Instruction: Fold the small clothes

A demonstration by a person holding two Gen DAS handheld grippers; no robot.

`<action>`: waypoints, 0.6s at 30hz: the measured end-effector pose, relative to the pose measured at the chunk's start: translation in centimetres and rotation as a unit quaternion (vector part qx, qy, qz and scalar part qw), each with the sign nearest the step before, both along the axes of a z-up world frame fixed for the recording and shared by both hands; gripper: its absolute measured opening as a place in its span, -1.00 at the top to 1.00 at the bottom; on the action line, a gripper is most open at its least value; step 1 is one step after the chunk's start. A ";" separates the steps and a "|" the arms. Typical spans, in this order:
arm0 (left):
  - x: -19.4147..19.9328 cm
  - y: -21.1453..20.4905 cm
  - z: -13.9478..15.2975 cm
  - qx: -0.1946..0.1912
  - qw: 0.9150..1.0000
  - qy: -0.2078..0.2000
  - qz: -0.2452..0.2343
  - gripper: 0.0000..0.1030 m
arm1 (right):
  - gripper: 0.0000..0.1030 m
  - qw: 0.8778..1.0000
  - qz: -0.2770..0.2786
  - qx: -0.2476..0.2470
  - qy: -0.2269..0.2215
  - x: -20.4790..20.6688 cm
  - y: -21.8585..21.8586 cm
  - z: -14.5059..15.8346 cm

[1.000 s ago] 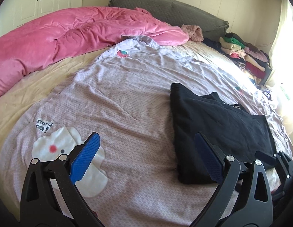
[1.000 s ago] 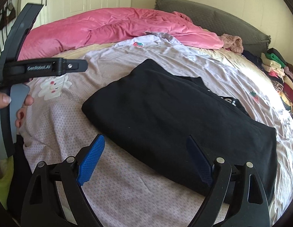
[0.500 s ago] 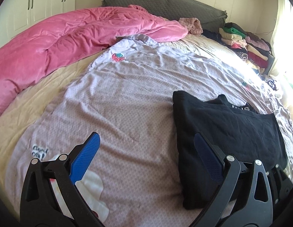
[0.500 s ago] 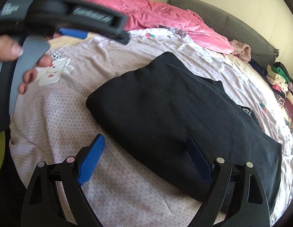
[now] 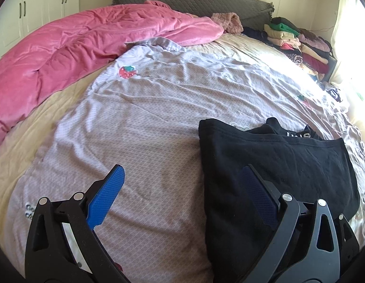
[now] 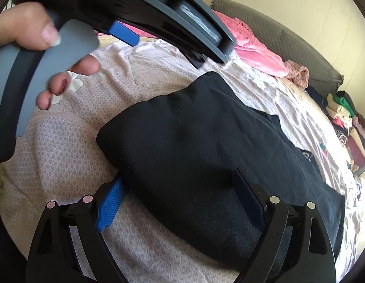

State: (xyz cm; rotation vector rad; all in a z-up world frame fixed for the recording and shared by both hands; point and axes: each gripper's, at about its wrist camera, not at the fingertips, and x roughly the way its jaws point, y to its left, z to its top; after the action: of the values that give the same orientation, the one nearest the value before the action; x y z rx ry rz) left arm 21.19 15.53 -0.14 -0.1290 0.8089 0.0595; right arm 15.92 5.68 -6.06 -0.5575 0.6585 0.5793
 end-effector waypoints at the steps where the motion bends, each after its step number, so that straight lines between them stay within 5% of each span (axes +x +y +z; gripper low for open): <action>1: 0.3 -0.1 -0.2 -0.003 1.000 0.004 -0.002 -0.81 | -0.69 1.000 -0.001 0.000 -0.004 0.0 0.0 0.0; 6: 2.2 -0.2 -1.5 -0.036 0.999 0.026 -0.017 -0.81 | -0.56 1.000 -0.004 0.010 -0.013 0.1 -0.2 0.2; 14: 3.9 0.0 -3.7 -0.111 0.991 0.062 -0.029 -0.81 | 0.74 0.997 0.012 0.076 0.025 0.4 -1.7 1.1; 18: 3.9 0.0 -4.1 -0.134 0.988 0.065 -0.035 -0.81 | 0.84 0.991 0.015 0.121 0.048 0.8 -3.1 1.6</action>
State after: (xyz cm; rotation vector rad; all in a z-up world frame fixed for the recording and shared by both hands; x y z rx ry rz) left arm 25.07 15.51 -4.20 -0.3529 0.9483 -0.1089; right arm 16.69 2.61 -4.46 -0.3142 0.6605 0.7058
